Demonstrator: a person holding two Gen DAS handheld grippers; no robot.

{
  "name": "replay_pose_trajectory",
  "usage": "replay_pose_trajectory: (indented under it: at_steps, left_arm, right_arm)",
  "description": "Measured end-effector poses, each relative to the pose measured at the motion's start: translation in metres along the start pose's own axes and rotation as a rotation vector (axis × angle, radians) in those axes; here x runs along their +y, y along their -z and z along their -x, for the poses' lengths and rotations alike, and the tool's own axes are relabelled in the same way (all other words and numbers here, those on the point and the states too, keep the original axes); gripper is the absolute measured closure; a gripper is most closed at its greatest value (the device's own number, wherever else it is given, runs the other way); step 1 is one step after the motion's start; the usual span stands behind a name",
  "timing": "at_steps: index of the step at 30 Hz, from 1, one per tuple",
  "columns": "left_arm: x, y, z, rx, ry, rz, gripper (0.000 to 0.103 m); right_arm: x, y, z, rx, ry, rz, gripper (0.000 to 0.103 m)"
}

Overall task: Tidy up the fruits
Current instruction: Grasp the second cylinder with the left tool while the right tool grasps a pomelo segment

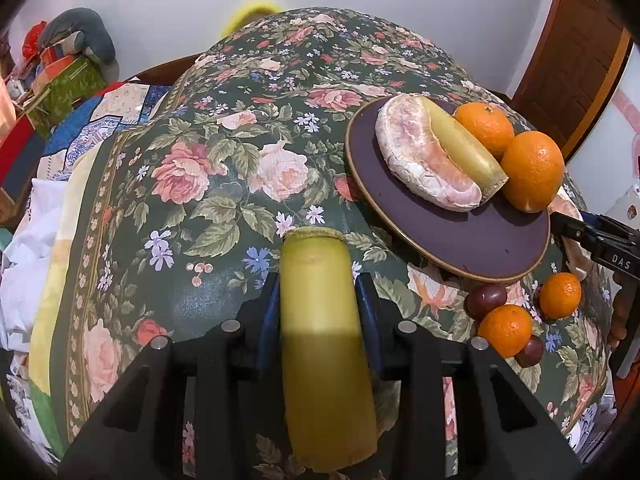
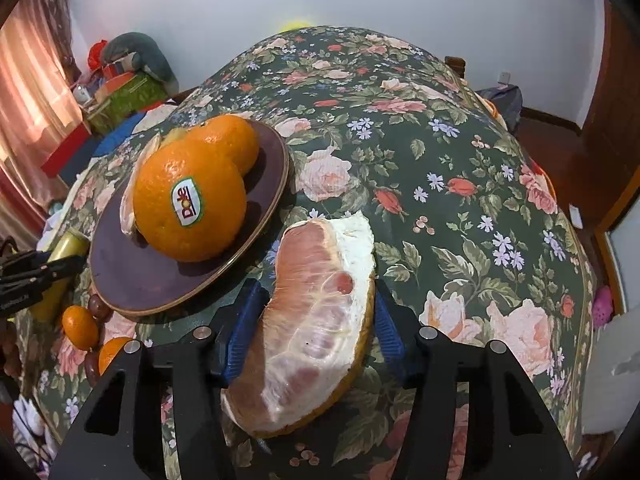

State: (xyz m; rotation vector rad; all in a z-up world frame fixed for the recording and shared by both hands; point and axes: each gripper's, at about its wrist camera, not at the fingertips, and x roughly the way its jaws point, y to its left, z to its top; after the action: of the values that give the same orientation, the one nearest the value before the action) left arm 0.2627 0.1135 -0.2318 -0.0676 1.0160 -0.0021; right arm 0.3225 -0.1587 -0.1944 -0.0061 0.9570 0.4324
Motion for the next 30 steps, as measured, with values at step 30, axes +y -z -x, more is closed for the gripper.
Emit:
replay_pose_trajectory:
  at_steps: [30]
  left_arm:
    - [-0.033,-0.017,0.102,-0.246,0.046,-0.016,0.068]
  right_arm:
    - [0.028,-0.019,0.083,-0.222,-0.029,0.083,0.081]
